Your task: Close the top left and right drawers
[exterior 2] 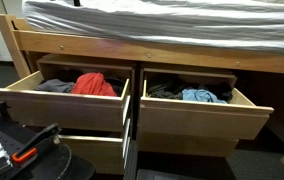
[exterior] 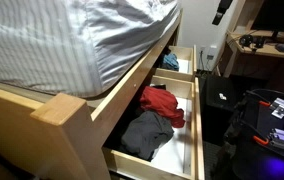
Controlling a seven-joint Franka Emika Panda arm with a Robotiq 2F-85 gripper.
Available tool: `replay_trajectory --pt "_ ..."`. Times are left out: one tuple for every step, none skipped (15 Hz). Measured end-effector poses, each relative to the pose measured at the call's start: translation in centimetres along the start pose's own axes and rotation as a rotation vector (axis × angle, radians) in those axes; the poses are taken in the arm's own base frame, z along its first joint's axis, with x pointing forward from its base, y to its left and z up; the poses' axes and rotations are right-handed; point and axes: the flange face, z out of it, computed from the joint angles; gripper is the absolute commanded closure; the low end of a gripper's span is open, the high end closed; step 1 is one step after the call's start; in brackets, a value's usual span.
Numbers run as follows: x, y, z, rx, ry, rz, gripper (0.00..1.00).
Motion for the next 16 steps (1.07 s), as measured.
replay_trajectory --pt "0.0 0.0 0.0 0.000 0.000 0.000 0.00" --pt "0.0 0.0 0.0 0.000 0.000 0.000 0.00" --pt "0.0 0.0 0.0 0.000 0.000 0.000 0.00" --pt "0.0 0.0 0.0 0.000 0.000 0.000 0.00" --pt "0.0 0.0 0.0 0.000 0.000 0.000 0.00" --pt "0.0 0.0 0.0 0.000 0.000 0.000 0.00" --pt "0.0 0.0 0.0 0.000 0.000 -0.001 0.00" --pt "0.2 -0.6 -0.7 -0.013 -0.005 0.011 0.00" --pt "0.7 -1.9 -2.6 -0.047 0.007 0.043 0.00" --pt "1.0 -3.4 -4.8 -0.089 0.032 0.079 0.00" --pt "1.0 -5.3 -7.1 -0.132 0.059 0.115 0.00" --pt "0.5 -7.1 -9.2 -0.172 0.084 0.157 0.00" --pt "-0.3 -8.8 -10.9 -0.204 0.100 0.206 0.00" --pt "-1.4 -10.2 -12.0 -0.225 0.098 0.258 0.00" --pt "-2.3 -11.3 -12.7 -0.240 0.096 0.293 0.00" --pt "-2.9 -11.7 -13.2 -0.247 0.101 0.309 0.00"
